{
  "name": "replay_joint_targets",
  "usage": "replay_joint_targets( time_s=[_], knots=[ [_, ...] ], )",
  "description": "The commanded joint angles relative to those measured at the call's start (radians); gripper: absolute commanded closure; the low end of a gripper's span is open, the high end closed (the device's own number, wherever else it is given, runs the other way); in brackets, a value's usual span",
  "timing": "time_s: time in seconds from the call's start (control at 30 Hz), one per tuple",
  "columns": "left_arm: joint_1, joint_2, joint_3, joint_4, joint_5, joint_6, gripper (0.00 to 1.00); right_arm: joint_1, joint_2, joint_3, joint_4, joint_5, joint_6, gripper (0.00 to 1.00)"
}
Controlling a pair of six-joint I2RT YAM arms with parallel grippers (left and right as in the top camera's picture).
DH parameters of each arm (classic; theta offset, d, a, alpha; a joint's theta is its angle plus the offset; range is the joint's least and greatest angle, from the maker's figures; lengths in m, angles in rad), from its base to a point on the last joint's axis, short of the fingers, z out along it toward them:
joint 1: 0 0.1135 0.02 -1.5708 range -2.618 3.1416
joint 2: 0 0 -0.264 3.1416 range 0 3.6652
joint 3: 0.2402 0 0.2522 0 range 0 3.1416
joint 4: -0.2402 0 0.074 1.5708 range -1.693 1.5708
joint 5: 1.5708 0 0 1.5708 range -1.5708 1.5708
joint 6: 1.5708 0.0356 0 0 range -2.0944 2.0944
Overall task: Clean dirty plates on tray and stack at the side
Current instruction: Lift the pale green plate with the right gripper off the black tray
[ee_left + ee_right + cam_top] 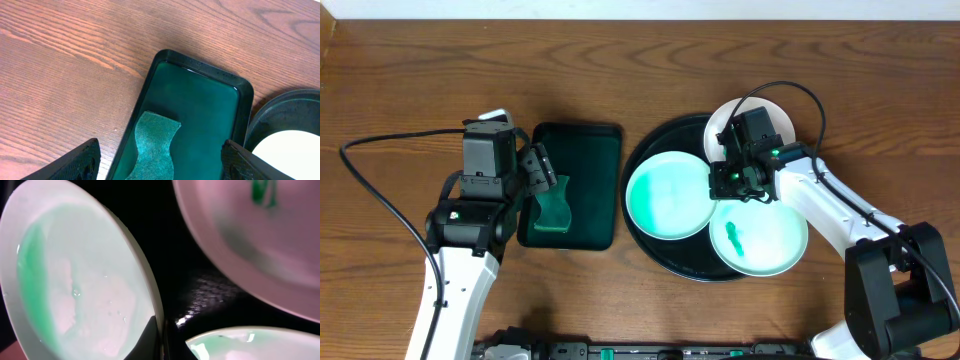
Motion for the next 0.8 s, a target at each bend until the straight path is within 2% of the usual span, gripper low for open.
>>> replay_joint_targets(
  time_s=[0.0, 0.23, 0.43, 0.57, 0.77],
  knots=[
    [0.002, 0.006, 0.025, -0.001, -0.023, 0.002, 0.22, -0.021, -0.024, 0.008, -0.002, -0.128, 0.015, 0.99],
    [0.002, 0.006, 0.025, -0.001, -0.023, 0.002, 0.22, -0.048, -0.045, 0.076, -0.095, -0.166, 0.039, 0.99],
    [0.002, 0.006, 0.025, -0.001, -0.023, 0.002, 0.22, -0.010, -0.050, 0.232, -0.204, -0.070, 0.081, 0.99],
    [0.002, 0.006, 0.025, -0.001, -0.023, 0.002, 0.22, 0.061, -0.050, 0.294, -0.183, 0.026, 0.158, 0.99],
    [0.002, 0.006, 0.025, -0.001, -0.023, 0.002, 0.22, 0.188, -0.043, 0.293, -0.065, 0.176, 0.253, 0.99]
  ],
)
